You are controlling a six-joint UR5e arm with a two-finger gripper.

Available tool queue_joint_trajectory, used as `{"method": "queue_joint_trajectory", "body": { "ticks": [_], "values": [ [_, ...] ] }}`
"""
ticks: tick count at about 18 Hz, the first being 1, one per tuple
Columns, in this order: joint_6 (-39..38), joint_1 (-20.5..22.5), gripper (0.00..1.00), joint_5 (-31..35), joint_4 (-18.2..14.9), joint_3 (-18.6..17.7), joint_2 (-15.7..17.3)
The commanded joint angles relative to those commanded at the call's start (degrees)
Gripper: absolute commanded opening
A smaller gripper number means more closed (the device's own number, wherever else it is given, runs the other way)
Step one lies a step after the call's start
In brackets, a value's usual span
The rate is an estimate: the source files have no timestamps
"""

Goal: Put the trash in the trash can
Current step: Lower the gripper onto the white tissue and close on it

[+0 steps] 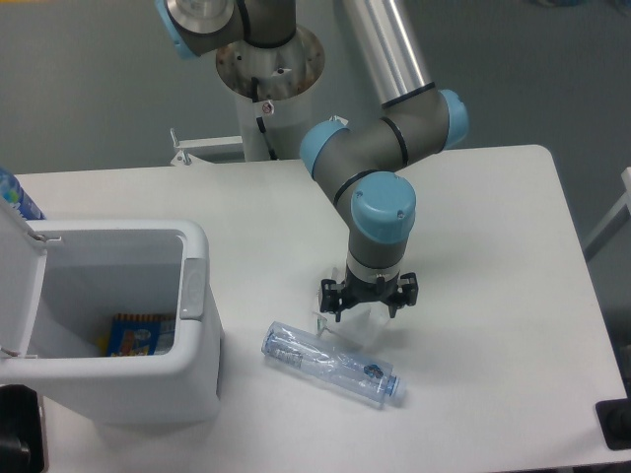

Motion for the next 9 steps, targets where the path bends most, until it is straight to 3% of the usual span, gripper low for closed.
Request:
{"method": "queue_joint_trajectory", "body": {
  "ticks": [2,5,6,9],
  "values": [
    [0.09,0.00,0.50,0.27,0.09,0.09,0.18],
    [-0.17,0.00,0.09,0.27,0.00,0.09,0.26],
    [-0.17,0.00,0.04,0.27,0.00,0.09,0.35],
    [-0.17,0.09,0.02,0.18,0.09,0.09,0.53]
  ]
}}
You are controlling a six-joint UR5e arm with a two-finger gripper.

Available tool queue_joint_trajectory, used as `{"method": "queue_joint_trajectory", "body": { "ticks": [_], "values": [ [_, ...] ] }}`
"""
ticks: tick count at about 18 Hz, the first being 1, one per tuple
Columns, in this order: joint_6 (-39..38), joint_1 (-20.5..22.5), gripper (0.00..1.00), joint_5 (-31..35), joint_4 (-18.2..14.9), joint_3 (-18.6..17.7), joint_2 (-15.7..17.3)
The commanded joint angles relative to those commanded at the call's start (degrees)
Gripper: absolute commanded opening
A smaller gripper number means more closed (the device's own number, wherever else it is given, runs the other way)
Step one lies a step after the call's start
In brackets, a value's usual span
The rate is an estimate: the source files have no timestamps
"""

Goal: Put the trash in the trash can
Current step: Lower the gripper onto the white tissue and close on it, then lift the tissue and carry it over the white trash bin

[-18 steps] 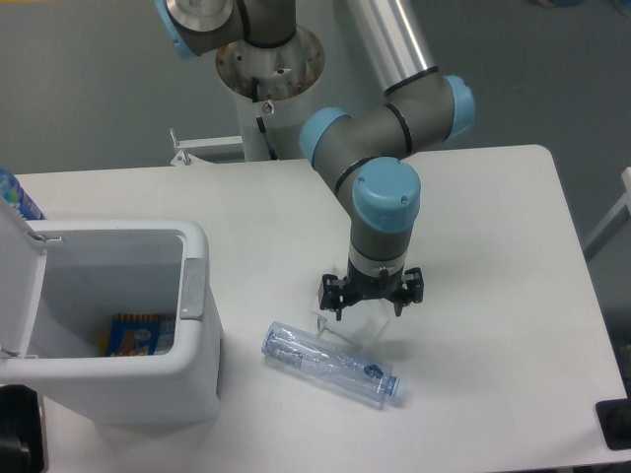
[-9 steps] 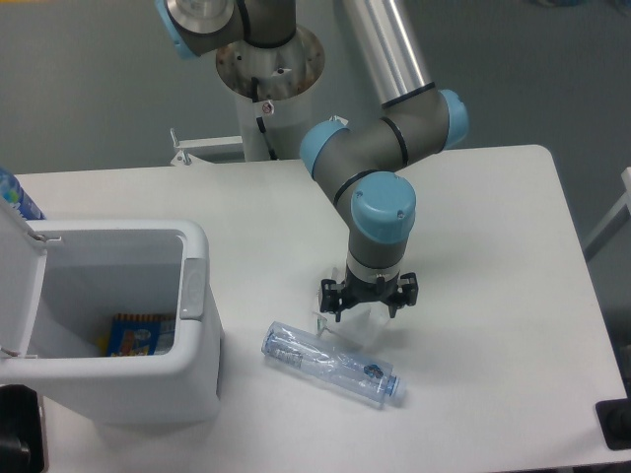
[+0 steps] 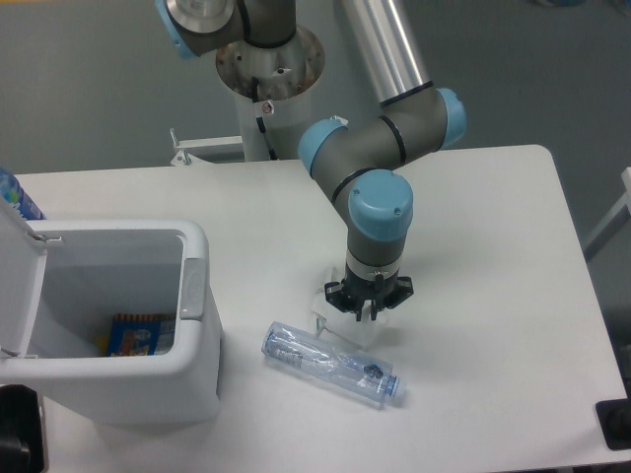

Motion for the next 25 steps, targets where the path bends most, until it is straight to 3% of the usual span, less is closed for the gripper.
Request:
{"method": "queue_joint_trajectory", "body": {
  "ticks": [8,16,18,25],
  "values": [
    [0.44,1.31,0.01,-0.35,-0.61,0.26,1.75],
    [0.09,5.27,0.01,-5.26,-0.26,3.07,8.69],
    [-1.75,6.24,0.02,-7.55,-0.35,5.61,8.96],
    [-20.45,7.03,0.02,-17.56,-0.26,16.95,8.70]
  ]
}}
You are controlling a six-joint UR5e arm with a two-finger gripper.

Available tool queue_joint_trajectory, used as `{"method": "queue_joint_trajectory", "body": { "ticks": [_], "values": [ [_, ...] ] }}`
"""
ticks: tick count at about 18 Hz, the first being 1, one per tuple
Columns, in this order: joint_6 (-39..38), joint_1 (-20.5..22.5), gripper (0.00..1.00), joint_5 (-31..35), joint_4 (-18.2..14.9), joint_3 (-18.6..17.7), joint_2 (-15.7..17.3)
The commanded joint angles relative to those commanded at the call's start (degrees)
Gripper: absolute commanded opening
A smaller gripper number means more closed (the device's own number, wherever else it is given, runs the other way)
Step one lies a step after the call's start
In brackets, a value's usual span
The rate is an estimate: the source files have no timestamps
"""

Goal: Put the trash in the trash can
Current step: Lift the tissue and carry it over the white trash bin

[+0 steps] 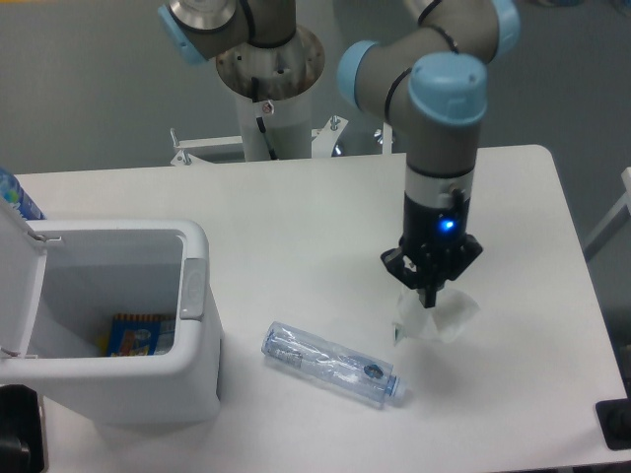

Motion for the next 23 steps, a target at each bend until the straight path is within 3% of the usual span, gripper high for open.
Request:
{"method": "queue_joint_trajectory", "body": {
  "ticks": [4,12,17,23],
  "values": [
    [-3.09,-1.14,0.02,-3.44,0.09,3.17,1.13],
    [-6.79,-9.40,0.02,-4.32,0.35,4.15,5.09],
    [-7.67,-15.29,0.02,-4.32,0.26,3.18,9.31],
    [-8.02,-21.52,0.02,-4.23,0.35,0.28,11.87]
  ]
}}
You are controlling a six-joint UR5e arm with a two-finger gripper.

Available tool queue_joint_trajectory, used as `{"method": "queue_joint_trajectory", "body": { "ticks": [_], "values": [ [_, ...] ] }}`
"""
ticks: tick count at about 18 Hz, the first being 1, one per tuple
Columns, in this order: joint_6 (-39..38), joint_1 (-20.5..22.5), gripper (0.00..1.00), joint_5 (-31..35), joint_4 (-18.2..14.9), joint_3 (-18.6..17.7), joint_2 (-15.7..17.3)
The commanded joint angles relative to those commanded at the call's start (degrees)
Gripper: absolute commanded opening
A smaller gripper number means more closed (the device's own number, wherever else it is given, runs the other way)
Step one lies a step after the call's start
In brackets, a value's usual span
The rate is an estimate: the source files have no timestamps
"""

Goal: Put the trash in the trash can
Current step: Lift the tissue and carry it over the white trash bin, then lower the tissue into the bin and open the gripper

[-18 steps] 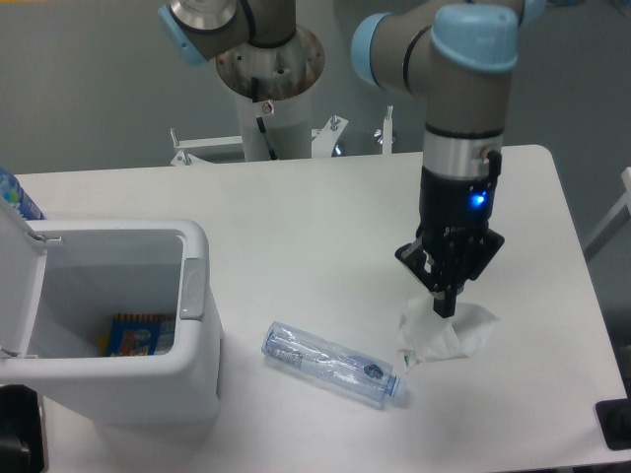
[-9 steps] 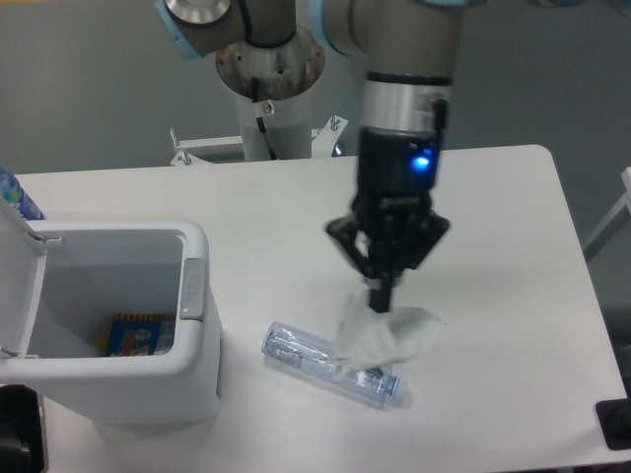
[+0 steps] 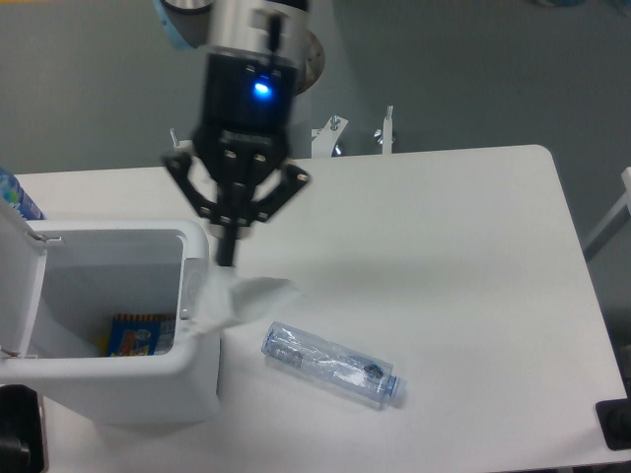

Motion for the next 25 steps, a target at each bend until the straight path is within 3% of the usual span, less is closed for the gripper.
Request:
{"method": "queue_joint_trajectory", "body": {
  "ticks": [4,10,16,25],
  "values": [
    [0.17,-5.02,0.02,0.18,0.09,-3.33,0.17],
    [0.44,-6.17,0.02,0.09,0.09,-4.31,-1.75],
    [0.53,-6.69,0.02,0.17,0.09,-7.91,-3.16],
    [1.31,-6.87,0.03,0.44,0.35,-7.39,-7.47]
  ]
}}
